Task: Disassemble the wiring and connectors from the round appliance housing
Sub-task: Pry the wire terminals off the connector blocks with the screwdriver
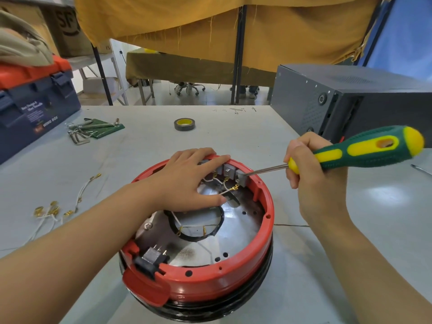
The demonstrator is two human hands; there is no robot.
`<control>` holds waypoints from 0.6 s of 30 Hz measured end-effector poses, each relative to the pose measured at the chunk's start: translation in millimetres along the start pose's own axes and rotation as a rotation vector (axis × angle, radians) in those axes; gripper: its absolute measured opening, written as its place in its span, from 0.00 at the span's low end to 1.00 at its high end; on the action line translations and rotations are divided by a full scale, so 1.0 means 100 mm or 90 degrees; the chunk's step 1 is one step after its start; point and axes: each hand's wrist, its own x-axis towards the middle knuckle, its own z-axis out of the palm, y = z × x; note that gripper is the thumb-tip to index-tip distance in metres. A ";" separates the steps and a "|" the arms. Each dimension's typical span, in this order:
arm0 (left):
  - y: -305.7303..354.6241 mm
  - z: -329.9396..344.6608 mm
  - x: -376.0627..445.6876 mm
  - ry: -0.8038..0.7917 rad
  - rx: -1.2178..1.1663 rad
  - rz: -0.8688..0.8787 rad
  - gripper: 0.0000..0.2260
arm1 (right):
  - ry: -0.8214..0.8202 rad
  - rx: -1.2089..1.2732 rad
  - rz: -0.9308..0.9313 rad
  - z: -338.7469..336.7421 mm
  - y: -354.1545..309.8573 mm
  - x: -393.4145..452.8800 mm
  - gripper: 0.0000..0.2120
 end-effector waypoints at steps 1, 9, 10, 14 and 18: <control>0.00 0.00 -0.01 -0.004 -0.001 0.008 0.37 | -0.003 -0.001 -0.003 0.01 0.00 0.00 0.14; -0.04 -0.01 -0.04 -0.006 -0.021 0.075 0.35 | -0.054 -0.046 -0.042 0.06 -0.05 0.04 0.19; -0.03 -0.01 -0.04 -0.005 -0.023 0.077 0.35 | -0.062 -0.069 -0.051 0.07 -0.05 0.05 0.20; -0.03 0.01 -0.04 0.012 -0.028 0.075 0.34 | -0.087 -0.126 -0.082 0.11 -0.06 0.08 0.17; -0.02 0.02 -0.04 0.022 -0.022 0.068 0.34 | -0.128 -0.143 -0.114 0.16 -0.07 0.07 0.16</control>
